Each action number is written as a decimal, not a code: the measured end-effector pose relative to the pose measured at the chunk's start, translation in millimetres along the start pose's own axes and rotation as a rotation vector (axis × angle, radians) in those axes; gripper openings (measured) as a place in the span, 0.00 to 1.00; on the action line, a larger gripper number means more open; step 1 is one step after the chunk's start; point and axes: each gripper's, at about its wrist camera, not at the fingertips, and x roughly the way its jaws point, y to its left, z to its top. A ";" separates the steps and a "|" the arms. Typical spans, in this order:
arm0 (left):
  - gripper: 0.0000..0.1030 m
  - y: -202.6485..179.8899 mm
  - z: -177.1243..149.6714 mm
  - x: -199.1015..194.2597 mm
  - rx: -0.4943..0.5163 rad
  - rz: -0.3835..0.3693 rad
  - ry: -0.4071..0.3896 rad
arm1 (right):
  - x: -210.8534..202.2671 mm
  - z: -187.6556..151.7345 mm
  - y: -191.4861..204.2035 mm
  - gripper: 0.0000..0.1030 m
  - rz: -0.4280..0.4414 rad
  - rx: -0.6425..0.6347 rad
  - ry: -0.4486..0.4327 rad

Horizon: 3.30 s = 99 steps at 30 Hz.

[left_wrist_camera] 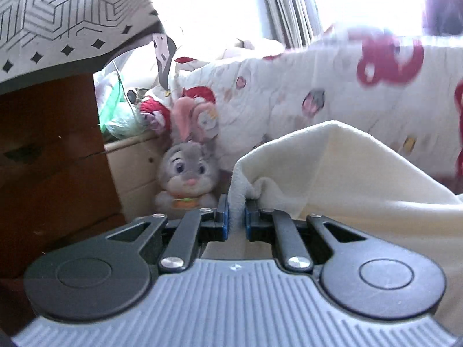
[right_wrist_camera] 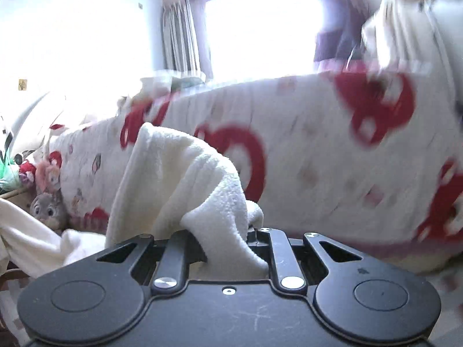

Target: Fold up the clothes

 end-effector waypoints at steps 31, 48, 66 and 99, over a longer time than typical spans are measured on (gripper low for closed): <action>0.43 -135.8 -190.6 67.9 0.174 -0.263 0.561 | 23.8 -214.8 -120.5 0.57 -0.065 0.044 0.559; 0.65 -256.0 -163.1 -56.9 0.203 -0.847 0.579 | 53.4 -263.0 -119.0 0.57 -0.067 0.319 0.631; 0.66 -286.4 -192.3 -60.1 0.370 -0.779 0.648 | 64.7 -190.6 -94.9 0.03 -0.430 -0.271 0.304; 0.66 -269.7 -218.8 -40.0 0.340 -0.706 0.744 | 7.3 -229.2 -258.1 0.54 -0.525 0.459 0.604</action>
